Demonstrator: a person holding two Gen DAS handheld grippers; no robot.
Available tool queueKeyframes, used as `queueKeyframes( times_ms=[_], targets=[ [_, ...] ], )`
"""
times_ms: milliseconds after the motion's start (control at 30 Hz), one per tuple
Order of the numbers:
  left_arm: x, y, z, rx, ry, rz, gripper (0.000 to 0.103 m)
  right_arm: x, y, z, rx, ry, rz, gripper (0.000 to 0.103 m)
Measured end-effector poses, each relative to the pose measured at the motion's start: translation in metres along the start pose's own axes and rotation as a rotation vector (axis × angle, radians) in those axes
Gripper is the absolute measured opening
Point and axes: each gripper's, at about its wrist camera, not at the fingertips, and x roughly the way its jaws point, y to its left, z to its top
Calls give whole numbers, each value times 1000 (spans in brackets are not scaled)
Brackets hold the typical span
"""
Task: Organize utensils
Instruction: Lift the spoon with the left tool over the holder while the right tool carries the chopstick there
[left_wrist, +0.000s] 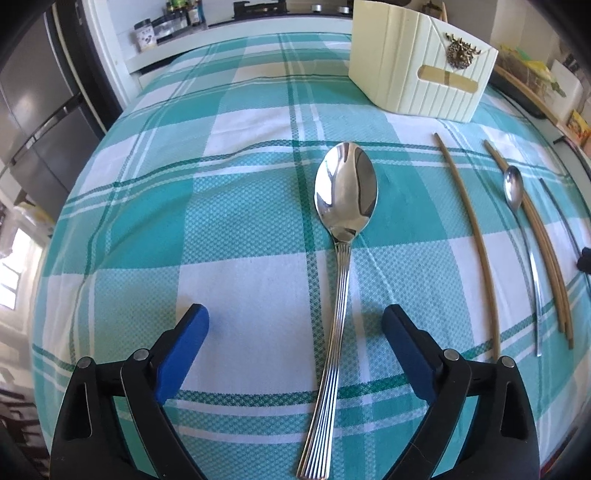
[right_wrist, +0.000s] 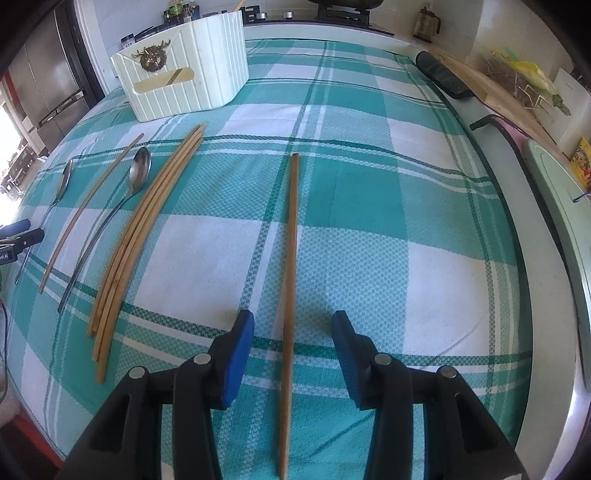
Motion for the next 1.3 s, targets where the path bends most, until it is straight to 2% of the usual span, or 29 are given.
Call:
queueKeyframes(
  times_ms=[233,367,433,467,500,533,700,933,1100,1300],
  targets=[
    [11,-11,26,46,15,-1,93,13,2,25,-30,9,-6,45],
    [20,-16,45,65,31,-16,84,23,1,51,-31,11,5,44],
    [23,-18,54,61,32,-36,72,30,0,64,-17,9,13,41],
    [24,-19,58,61,28,-48,58,33,-2,71,-8,5,15,31],
    [23,-21,62,67,20,-57,41,35,-2,77,-2,0,16,13],
    [23,-23,64,73,18,-61,41,38,-3,83,5,6,20,6],
    [10,-20,62,63,-20,-41,41,34,-7,93,70,-27,64,6],
    [-60,-4,52,19,-170,-107,41,-50,-2,83,69,-220,160,6],
    [-107,4,44,5,-266,-142,41,-109,4,69,35,-333,175,6],
    [-148,8,48,-3,-354,-177,41,-147,8,69,29,-459,167,6]
  ],
)
